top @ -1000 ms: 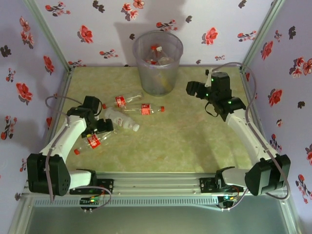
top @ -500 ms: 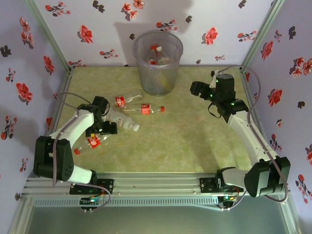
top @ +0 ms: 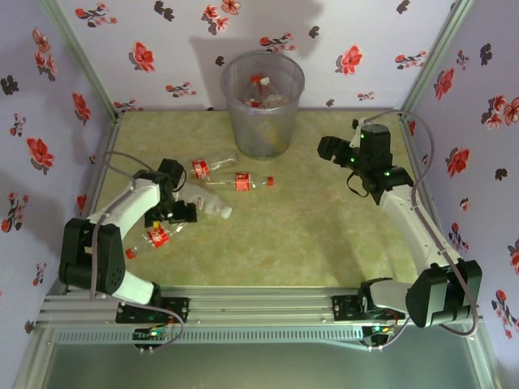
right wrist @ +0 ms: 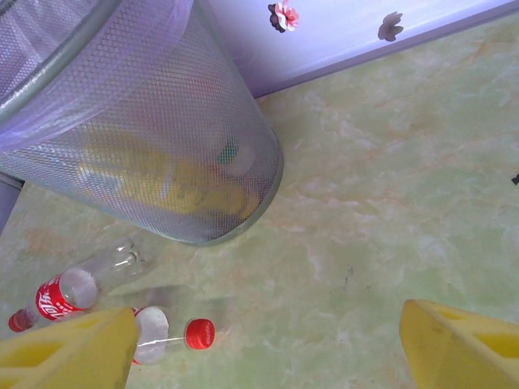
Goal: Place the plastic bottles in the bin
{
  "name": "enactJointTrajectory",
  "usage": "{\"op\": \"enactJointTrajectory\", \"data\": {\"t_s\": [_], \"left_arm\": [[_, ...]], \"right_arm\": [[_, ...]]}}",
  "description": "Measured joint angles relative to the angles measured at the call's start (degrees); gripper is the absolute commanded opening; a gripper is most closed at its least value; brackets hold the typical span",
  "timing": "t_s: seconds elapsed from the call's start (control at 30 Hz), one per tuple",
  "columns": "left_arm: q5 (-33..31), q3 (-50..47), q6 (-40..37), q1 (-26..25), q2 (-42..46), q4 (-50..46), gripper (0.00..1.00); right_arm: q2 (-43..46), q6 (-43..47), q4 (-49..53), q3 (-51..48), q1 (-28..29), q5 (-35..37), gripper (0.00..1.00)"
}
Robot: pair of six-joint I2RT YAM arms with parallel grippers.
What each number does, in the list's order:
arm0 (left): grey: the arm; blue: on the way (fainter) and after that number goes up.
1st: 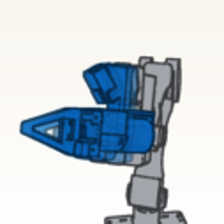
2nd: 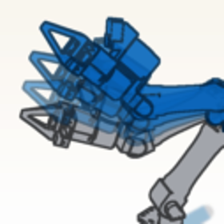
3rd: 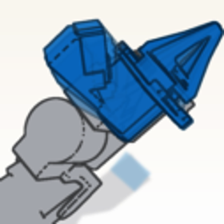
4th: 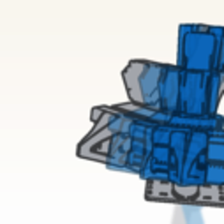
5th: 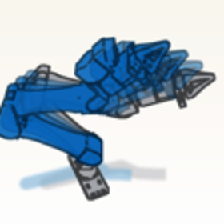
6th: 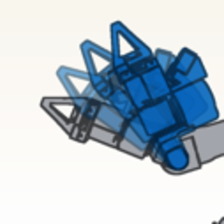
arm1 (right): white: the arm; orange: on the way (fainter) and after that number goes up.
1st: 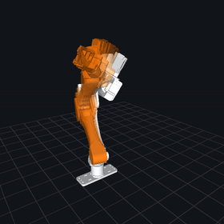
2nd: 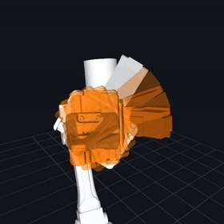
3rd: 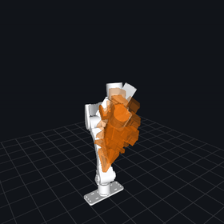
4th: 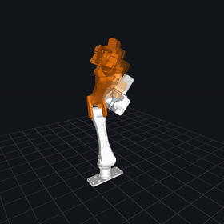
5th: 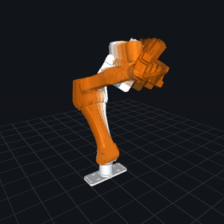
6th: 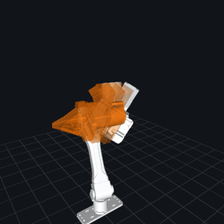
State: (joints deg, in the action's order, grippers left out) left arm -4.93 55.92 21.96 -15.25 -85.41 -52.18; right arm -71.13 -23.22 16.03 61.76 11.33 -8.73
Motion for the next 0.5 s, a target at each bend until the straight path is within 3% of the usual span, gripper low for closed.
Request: {"op": "enactJointTrajectory", "data": {"t_s": [0.2,0.5], "left_arm": [[-1.2,0.1,0.0,-2.5,-2.3,-0.3,1.00],[2.1,-1.6,0.4,-3.0,-6.5,1.4,0.85]], "right_arm": [[0.0,-0.2,0.0,0.0,-0.3,-0.1,0.85],[0.0,-0.9,0.0,0.0,-0.3,-0.1,0.85]]}}
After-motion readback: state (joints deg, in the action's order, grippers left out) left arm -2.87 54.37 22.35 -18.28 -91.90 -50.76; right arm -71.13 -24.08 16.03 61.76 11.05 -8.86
